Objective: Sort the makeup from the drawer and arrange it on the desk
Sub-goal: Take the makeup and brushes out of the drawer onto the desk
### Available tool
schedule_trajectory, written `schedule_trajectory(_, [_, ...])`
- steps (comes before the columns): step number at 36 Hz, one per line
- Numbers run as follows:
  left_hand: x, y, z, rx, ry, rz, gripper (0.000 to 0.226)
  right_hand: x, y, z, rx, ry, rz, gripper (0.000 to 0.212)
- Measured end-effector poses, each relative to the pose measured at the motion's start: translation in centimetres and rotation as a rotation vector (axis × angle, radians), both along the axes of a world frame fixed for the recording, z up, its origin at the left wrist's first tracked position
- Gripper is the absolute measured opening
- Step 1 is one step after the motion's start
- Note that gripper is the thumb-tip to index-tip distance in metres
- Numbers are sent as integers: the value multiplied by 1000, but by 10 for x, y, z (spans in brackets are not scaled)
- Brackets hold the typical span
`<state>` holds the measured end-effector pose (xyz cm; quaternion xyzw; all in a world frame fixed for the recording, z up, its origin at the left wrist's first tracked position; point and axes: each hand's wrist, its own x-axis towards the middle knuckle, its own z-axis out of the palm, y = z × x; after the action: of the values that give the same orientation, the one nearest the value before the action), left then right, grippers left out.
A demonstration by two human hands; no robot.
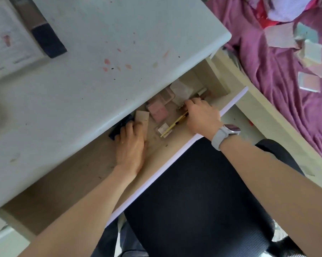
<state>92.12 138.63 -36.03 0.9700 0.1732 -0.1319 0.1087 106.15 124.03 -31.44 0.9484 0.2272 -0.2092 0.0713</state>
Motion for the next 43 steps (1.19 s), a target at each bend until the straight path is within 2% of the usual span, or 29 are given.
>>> schedule_trajectory(2, [3, -3, 2, 72, -4, 7, 54, 15, -1, -4, -37, 24, 58, 45])
schedule_trajectory(8, [6, -10, 5, 233, -63, -2, 45, 48, 0, -19, -131, 50, 152, 47])
schedule_trajectory(11, [6, -9, 3, 278, -103, -3, 41, 48, 0, -28, -170, 23, 192, 38])
schedule_trajectory(14, [6, -8, 0, 292, -205, -10, 17, 46, -2, -33, -216, 38, 213, 31])
schedule_trajectory(18, [5, -8, 2, 201, -187, 3, 31, 47, 0, -27, -277, -5, 276, 28])
schedule_trajectory(22, [0, -9, 0, -117, -54, 32, 45, 43, 0, -19, -319, -91, 350, 26])
schedule_trajectory(27, [-5, -7, 9, -223, -84, 40, 49, 41, -1, -6, -299, -127, 447, 30])
schedule_trajectory(31, [-16, -5, 26, -291, -182, 107, 45, 33, -5, 6, -159, -111, 488, 38])
schedule_trajectory(36, [-37, 1, 50, -363, -378, 167, 38, 11, -14, 24, 72, -32, 470, 18])
schedule_trajectory(40, [-48, 8, 71, -440, -494, 259, 38, -17, -11, 39, 410, 28, 383, 25])
schedule_trajectory(43, [-51, 15, 88, -528, -561, 359, 39, -40, 6, 56, 699, 83, 239, 25])
